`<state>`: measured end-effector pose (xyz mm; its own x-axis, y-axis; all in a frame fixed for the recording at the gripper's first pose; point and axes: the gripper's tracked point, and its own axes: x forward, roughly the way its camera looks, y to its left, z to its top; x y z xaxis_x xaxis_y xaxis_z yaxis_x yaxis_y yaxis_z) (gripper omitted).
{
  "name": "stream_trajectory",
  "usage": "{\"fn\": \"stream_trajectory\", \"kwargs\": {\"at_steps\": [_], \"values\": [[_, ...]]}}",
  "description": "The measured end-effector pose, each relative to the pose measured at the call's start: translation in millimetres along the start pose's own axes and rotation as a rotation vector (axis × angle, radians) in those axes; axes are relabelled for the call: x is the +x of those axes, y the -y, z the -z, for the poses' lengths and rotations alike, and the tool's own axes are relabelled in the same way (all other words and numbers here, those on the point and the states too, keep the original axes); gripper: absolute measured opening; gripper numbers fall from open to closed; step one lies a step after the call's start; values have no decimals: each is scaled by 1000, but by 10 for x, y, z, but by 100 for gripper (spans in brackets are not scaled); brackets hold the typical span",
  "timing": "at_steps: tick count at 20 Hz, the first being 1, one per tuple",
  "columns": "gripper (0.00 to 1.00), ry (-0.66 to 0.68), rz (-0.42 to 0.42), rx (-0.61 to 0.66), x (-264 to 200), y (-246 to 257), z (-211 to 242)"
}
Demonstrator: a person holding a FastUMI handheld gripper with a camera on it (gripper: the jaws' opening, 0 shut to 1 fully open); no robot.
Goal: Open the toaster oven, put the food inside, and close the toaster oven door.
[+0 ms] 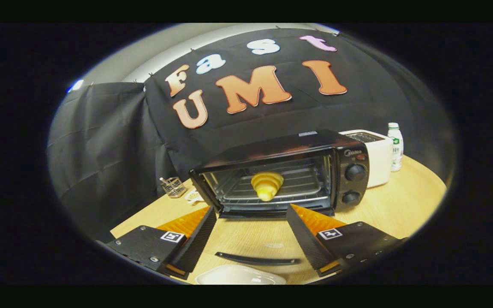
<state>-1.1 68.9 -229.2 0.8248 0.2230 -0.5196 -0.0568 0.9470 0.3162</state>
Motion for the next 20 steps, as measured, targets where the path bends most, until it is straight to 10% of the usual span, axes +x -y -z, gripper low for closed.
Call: {"fn": "stream_trajectory", "kwargs": {"at_steps": [20], "values": [[98, -324, 34, -35, -459, 44, 1244]]}}
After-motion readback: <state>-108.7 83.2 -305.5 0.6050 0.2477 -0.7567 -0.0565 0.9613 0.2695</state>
